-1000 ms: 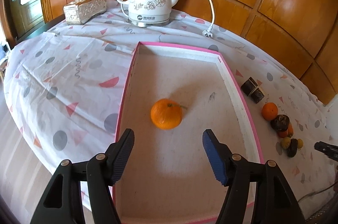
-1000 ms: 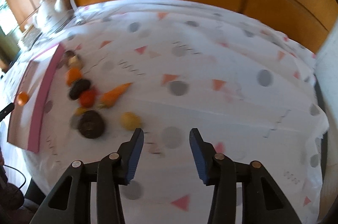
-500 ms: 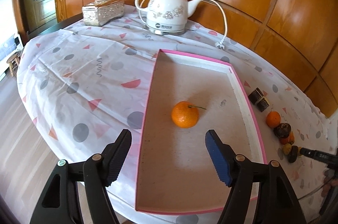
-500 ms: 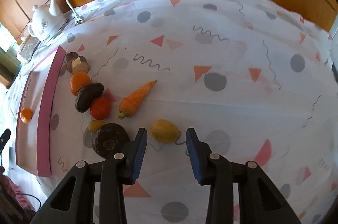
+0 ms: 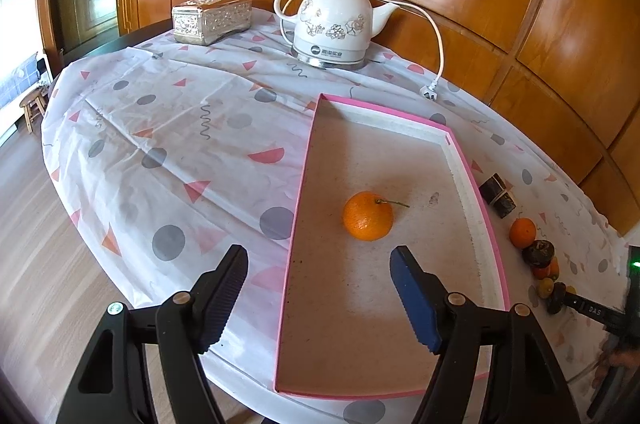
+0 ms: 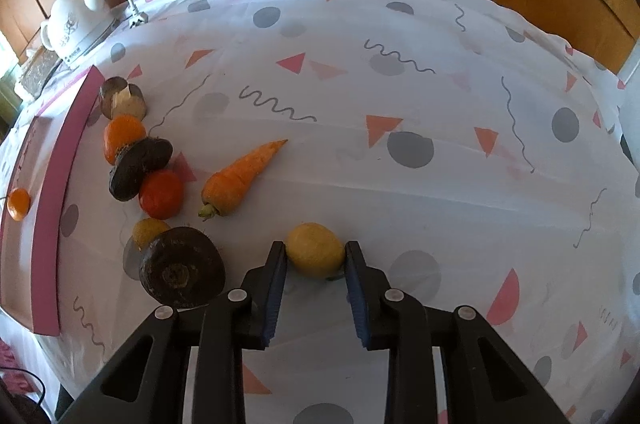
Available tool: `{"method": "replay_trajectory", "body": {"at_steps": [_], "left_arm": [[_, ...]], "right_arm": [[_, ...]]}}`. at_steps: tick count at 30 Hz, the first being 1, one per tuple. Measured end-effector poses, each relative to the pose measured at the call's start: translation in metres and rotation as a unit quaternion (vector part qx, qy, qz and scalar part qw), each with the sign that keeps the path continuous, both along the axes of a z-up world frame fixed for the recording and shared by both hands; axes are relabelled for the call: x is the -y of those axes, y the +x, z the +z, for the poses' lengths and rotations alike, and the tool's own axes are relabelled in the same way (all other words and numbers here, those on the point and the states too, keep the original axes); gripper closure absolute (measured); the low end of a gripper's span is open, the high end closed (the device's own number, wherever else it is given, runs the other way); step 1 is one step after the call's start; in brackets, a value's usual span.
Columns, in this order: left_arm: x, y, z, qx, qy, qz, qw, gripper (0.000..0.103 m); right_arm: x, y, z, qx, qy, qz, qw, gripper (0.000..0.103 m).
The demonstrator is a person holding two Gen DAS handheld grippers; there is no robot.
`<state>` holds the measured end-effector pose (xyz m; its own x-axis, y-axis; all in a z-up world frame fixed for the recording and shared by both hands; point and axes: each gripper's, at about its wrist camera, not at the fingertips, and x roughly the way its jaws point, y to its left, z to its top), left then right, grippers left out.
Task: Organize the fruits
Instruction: 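Grasp the yellow round fruit with the right gripper, then carry the yellow fruit into the pink tray and release it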
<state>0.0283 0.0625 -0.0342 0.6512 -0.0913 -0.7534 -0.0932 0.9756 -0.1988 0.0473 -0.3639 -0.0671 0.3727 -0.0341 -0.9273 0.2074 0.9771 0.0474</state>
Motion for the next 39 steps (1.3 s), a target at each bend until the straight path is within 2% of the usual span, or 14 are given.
{"method": "replay_trajectory", "body": {"at_steps": [6, 12, 15, 22, 32, 39], "left_arm": [[-0.003, -0.001, -0.002, -0.004, -0.002, 0.005, 1.0, 0.029], [-0.004, 0.0, -0.004, -0.008, -0.007, 0.007, 0.9999, 0.029], [-0.007, 0.0, -0.005, -0.009, -0.014, 0.012, 0.9998, 0.024], [-0.019, 0.0, -0.003, -0.005, -0.024, 0.034, 0.9991, 0.024], [-0.049, 0.0, -0.009, -0.012, -0.034, 0.1, 0.9943, 0.023], [-0.058, 0.0, -0.018, -0.023, -0.037, 0.129, 0.9907, 0.021]], "right_arm": [[0.008, -0.017, 0.012, 0.025, 0.01, -0.02, 0.999, 0.074], [0.004, -0.035, 0.044, 0.063, 0.02, -0.009, 0.998, 0.074], [-0.016, -0.032, 0.053, 0.075, 0.029, 0.022, 0.997, 0.074], [-0.071, -0.023, 0.061, 0.084, 0.041, 0.101, 0.99, 0.074], [-0.12, -0.016, 0.055, 0.074, 0.057, 0.161, 0.983, 0.074], [-0.163, 0.005, 0.062, 0.083, 0.067, 0.208, 0.972, 0.074]]}}
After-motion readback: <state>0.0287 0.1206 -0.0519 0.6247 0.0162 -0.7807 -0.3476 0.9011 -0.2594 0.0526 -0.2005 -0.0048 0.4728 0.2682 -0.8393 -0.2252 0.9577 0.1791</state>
